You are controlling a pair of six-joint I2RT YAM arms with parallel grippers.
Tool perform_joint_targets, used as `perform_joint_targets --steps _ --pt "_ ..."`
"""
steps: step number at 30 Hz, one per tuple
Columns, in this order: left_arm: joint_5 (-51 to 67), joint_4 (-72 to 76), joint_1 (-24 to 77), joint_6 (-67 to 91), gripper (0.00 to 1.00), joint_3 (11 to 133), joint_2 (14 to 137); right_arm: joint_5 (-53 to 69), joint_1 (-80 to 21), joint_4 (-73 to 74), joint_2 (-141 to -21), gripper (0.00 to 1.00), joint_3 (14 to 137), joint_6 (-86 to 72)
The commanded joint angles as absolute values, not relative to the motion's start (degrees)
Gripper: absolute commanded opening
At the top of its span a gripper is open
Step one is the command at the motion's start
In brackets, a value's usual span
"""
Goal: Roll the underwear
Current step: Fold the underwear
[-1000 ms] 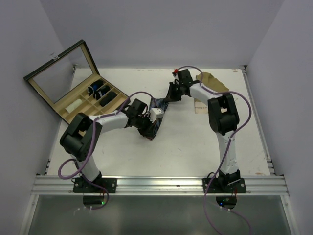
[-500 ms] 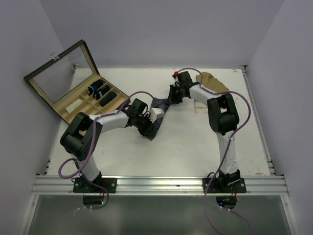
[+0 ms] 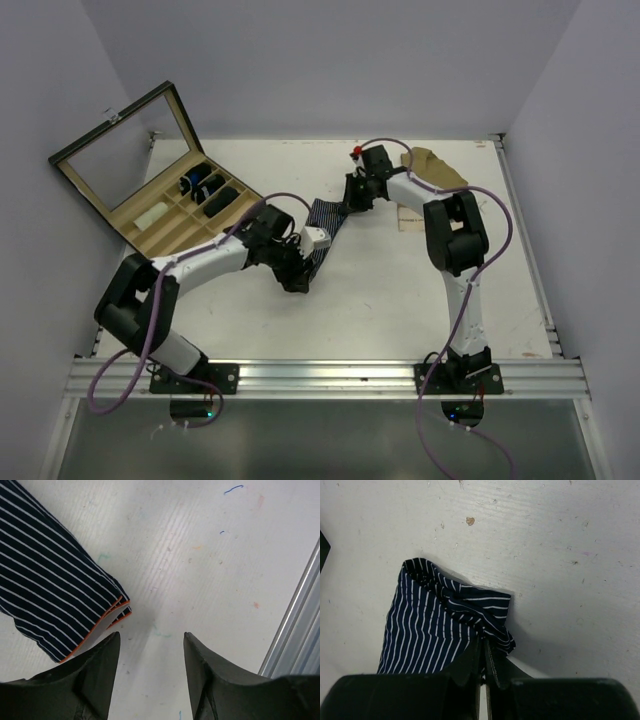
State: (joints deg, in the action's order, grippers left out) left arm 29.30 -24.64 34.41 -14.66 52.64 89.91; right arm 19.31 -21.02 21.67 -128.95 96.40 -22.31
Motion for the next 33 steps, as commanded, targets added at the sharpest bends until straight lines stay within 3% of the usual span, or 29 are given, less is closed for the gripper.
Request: perform_joint_targets --steps 1,5,6,9,11,16,19,20,23,33 --pt "31.2 -28.9 36.3 -17.7 0.57 53.2 84.4 18.3 -21.6 22.8 -127.1 0.13 98.2 -20.6" --pt "30.3 -29.9 36.1 -18.7 0.54 54.2 77.9 17.5 -21.6 24.5 -125.3 0.35 98.3 -19.5" --pt "30.2 -29.4 35.9 -18.3 0.52 54.5 77.3 16.4 -21.6 25.1 -123.9 0.48 98.4 -19.3" --pt "36.1 -28.0 30.6 -16.4 0.45 56.4 78.1 14.3 -21.5 25.9 -120.7 0.68 99.1 -17.1" --pt "40.3 -27.8 27.4 -15.2 0.37 58.4 81.6 13.8 -21.4 26.5 -119.4 0.72 100.1 -15.3" --pt "48.9 -19.9 22.4 -9.3 0.28 59.6 89.5 16.5 -21.4 27.4 -117.8 0.69 103.1 -13.6" --pt "51.6 -13.5 22.1 -5.8 0.25 59.1 93.1 20.4 -21.5 27.2 -117.5 0.56 104.2 -15.7" --pt "52.1 -12.4 22.1 -5.0 0.24 59.1 95.1 21.7 -21.5 26.6 -117.3 0.47 103.5 -16.8" --pt "55.0 -8.4 22.0 -2.7 0.21 58.4 98.8 29.0 -21.8 23.4 -117.7 0.40 101.7 -22.5" --pt "55.9 -1.0 19.2 2.5 0.18 50.8 107.1 41.8 -23.1 -6.6 -125.1 0.35 85.4 -48.7"
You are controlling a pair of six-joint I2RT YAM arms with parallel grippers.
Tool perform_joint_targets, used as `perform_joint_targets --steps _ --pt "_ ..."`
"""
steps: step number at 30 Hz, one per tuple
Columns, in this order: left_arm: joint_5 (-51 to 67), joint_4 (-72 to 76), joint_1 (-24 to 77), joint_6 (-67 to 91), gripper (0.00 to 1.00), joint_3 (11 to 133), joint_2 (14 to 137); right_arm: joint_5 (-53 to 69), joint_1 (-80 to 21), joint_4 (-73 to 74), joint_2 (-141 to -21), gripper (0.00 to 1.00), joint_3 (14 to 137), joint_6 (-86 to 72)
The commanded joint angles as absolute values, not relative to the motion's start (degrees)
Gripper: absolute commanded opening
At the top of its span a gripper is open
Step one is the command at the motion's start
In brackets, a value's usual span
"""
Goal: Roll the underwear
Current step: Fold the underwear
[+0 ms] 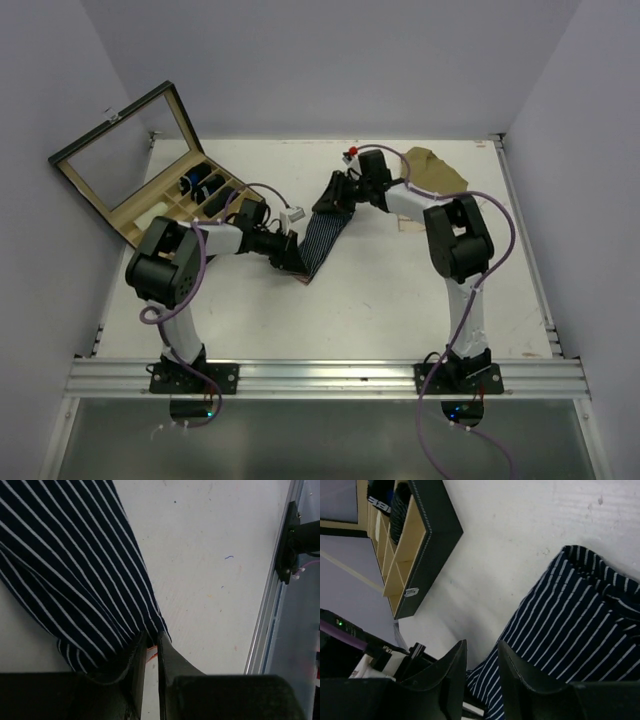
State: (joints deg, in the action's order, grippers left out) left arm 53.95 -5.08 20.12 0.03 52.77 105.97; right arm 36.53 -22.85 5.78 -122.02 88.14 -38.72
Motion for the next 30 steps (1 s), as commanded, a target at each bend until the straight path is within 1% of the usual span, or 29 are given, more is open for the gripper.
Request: perform_joint_targets --steps 1,4,9,12,15,16,17,18,19,20,21,22,23,24,25,27,28,30 --pt "55.5 1.1 19.2 2.5 0.17 50.2 107.7 42.0 -23.2 -8.7 -125.8 0.35 84.2 -50.5" --pt "54.5 0.4 19.1 2.9 0.15 50.2 109.9 40.1 -23.4 -12.3 -128.1 0.35 79.6 -50.8" --pt "55.5 0.2 18.5 4.6 0.11 48.6 112.1 38.4 -23.3 -13.0 -132.3 0.35 79.4 -49.0" --pt "56.2 0.9 18.5 5.5 0.11 46.9 112.6 38.1 -23.3 -11.6 -133.9 0.34 80.8 -46.6" --pt "57.0 3.9 18.7 6.5 0.12 44.5 111.7 38.1 -23.1 -6.8 -135.3 0.32 84.7 -40.6" --pt "57.4 4.6 18.7 6.7 0.13 44.1 111.0 38.3 -23.0 -4.7 -135.8 0.32 87.7 -38.6" --pt "57.7 5.1 18.9 6.8 0.15 43.8 110.5 40.2 -22.9 -1.9 -136.3 0.33 89.2 -36.9" --pt "58.1 6.5 19.0 7.4 0.20 43.3 109.8 41.9 -22.9 -0.4 -136.4 0.34 90.8 -33.3" --pt "58.4 6.6 19.2 7.4 0.23 43.3 108.2 43.4 -22.9 1.8 -136.4 0.36 93.8 -31.6" --pt "59.1 6.6 19.7 7.3 0.27 43.5 107.1 47.6 -22.9 3.8 -135.7 0.38 94.9 -30.3" --pt "59.7 7.1 19.9 7.1 0.35 43.5 105.7 49.3 -22.9 3.7 -134.9 0.41 95.4 -29.3" --pt "59.9 7.2 20.1 7.0 0.38 43.6 102.3 50.5 -22.9 3.3 -133.9 0.46 95.1 -29.1" --pt "60.4 7.3 20.5 6.6 0.42 43.7 100.3 52.4 -22.9 2.2 -131.0 0.49 94.8 -29.1" --pt "60.5 7.0 20.6 6.2 0.45 43.9 98.3 53.1 -22.9 2.1 -129.7 0.52 94.6 -29.2" --pt "60.5 6.3 20.7 5.8 0.47 44.6 94.5 53.9 -23.0 2.1 -128.4 0.57 94.5 -29.4" --pt "60.5 5.5 20.9 5.7 0.50 46.0 91.3 54.5 -23.0 3.1 -125.2 0.61 94.4 -29.8" --pt "60.3 5.2 20.8 6.0 0.50 46.6 89.5 54.4 -23.0 3.1 -124.2 0.65 93.8 -30.1" --pt "60.4 5.1 20.8 6.3 0.50 47.5 88.9 52.7 -23.1 3.0 -122.5 0.68 92.6 -32.2"
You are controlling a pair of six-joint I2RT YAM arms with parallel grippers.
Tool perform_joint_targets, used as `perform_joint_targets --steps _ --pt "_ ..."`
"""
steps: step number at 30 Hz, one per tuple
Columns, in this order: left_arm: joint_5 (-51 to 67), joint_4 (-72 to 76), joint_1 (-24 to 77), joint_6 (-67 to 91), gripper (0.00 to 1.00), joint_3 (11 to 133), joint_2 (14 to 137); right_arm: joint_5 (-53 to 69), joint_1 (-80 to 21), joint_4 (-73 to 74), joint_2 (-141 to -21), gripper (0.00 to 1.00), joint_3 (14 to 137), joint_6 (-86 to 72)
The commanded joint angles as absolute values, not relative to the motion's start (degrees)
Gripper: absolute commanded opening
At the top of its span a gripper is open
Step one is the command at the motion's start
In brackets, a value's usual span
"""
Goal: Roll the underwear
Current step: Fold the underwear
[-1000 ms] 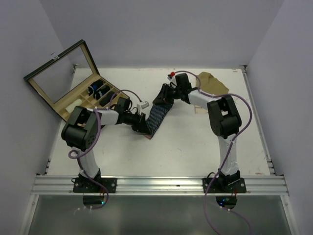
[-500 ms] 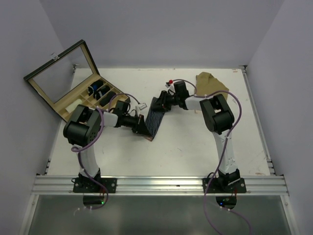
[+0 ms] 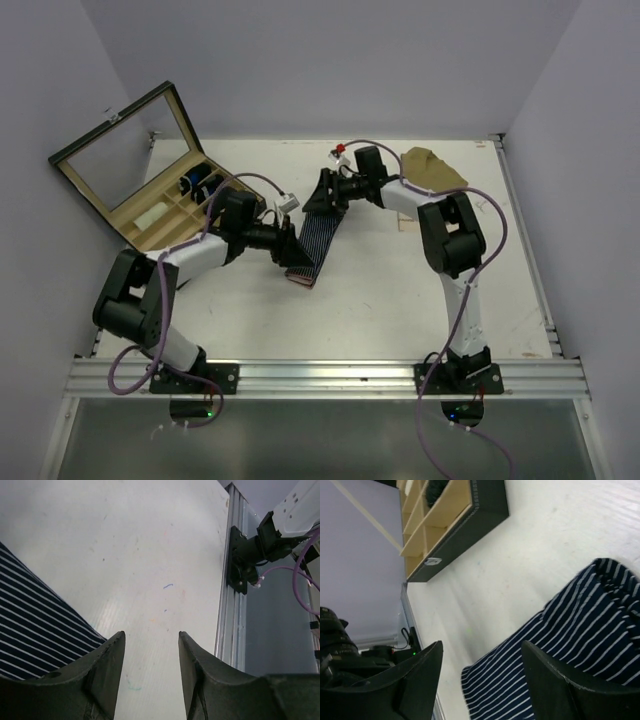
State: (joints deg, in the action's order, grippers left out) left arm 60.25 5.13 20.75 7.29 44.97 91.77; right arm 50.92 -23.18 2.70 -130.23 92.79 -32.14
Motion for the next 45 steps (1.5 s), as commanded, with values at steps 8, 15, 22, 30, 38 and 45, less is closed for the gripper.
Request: perform_joint_targets --steps 8,15,22,30,38,45 --pt "61.8 17.8 20.8 14.8 0.49 49.7 100.2 53.6 -26.1 -16.9 -123.8 0.67 82.5 -52.6" --pt "60.6 27.9 20.7 20.3 0.48 49.4 111.8 52.8 -27.2 -25.7 -130.7 0.65 77.4 -60.4" --pt "60.8 30.6 20.7 25.7 0.47 48.1 118.7 52.6 -27.2 -25.6 -136.8 0.63 75.9 -59.0" --pt "63.4 28.6 21.6 24.0 0.56 48.9 105.9 55.8 -27.2 -11.0 -130.4 0.66 82.7 -43.5" --pt "64.0 15.5 22.3 15.8 0.58 49.5 92.4 53.7 -27.2 3.6 -118.2 0.69 84.4 -32.7" --pt "64.8 21.6 22.4 18.9 0.55 42.5 95.4 55.6 -27.8 -1.1 -119.2 0.69 77.2 -36.4"
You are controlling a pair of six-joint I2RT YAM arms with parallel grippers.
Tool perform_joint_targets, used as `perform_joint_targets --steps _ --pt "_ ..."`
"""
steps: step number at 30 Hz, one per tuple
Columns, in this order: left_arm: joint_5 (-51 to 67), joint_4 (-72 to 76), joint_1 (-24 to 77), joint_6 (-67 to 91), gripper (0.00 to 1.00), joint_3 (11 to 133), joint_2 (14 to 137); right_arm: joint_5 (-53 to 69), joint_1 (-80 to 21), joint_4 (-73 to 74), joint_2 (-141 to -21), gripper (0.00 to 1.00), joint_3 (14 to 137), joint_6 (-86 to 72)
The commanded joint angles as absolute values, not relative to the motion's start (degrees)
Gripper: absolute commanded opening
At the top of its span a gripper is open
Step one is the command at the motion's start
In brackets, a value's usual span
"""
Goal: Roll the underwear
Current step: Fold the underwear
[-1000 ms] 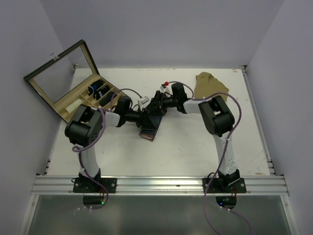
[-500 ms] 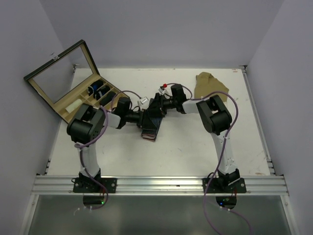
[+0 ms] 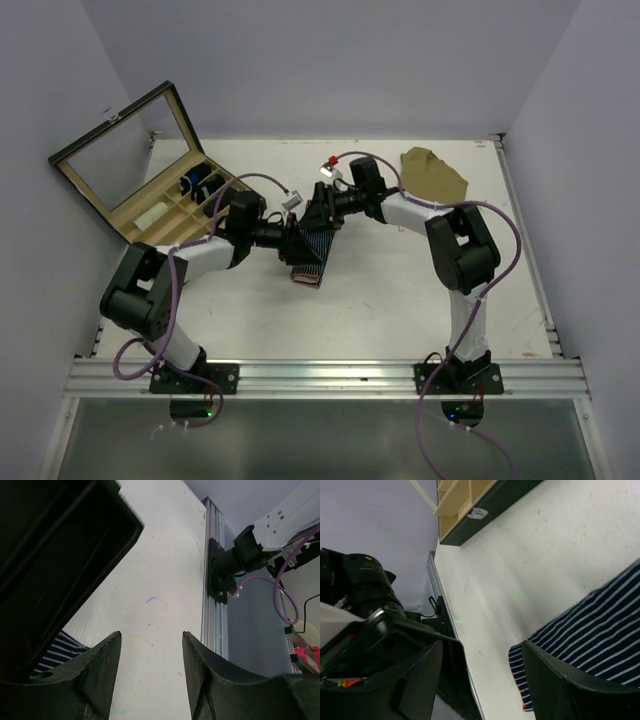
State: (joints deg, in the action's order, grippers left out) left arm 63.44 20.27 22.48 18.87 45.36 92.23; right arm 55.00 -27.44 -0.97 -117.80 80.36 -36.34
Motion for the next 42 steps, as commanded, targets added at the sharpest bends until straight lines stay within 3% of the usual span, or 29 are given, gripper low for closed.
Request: perform_joint_targets --steps 1,11,16,25,42 --pt "64.9 22.3 22.4 19.2 0.55 42.3 96.6 55.7 -27.8 -1.6 -120.1 0.69 76.8 -36.7" --pt "64.5 24.0 21.9 20.3 0.50 42.6 112.2 56.2 -27.8 -7.8 -130.6 0.67 74.8 -41.8" --pt "64.7 21.5 21.8 17.9 0.51 43.9 110.0 57.0 -27.8 -7.3 -125.9 0.67 75.1 -41.6" --pt "61.1 12.2 22.1 9.5 0.53 48.1 93.0 55.6 -27.0 -5.5 -120.4 0.67 85.9 -41.0" --pt "58.2 20.7 22.1 12.9 0.51 47.4 110.8 51.7 -24.9 -19.9 -139.2 0.63 90.7 -47.9"
